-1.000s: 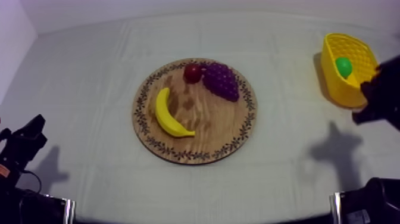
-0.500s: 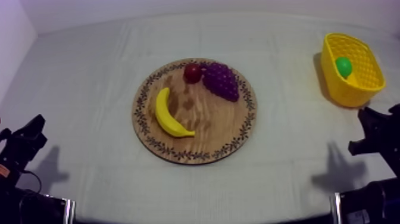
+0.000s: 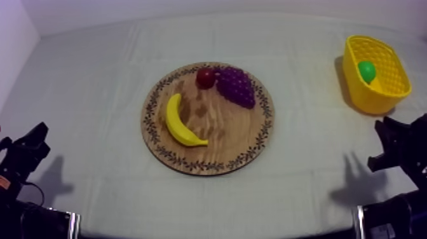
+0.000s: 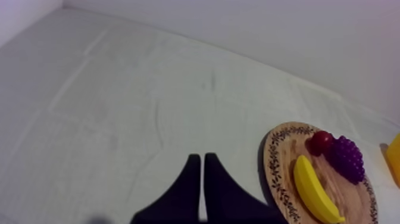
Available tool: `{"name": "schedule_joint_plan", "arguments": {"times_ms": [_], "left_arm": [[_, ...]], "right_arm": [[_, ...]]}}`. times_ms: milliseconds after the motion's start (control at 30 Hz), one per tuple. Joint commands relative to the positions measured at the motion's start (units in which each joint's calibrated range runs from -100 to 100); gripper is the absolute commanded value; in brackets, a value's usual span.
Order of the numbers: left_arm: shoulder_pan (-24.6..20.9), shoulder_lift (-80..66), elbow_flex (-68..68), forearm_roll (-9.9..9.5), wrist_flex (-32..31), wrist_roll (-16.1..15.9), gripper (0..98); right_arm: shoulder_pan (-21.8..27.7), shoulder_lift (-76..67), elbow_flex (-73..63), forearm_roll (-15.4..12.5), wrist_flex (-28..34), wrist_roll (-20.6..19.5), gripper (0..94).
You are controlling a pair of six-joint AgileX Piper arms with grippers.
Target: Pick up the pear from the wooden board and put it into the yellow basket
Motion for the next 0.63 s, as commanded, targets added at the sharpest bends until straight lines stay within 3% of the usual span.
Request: {"name": "schedule_joint_plan", "arguments": {"times_ms": [0,600], "left_arm": [[0.01,0.0,0.02,-0.02,0.01,0.01,0.1],[0.01,0.0,0.02,-0.02,0.01,-0.01,0.1]], "right_arm": [[-0.07,-0.05,0.05,-0.13,-0.06,-0.23,4.2],[-0.21,-0.06,0.09,-0.14,-0.16,-1.29,0.3]]}}
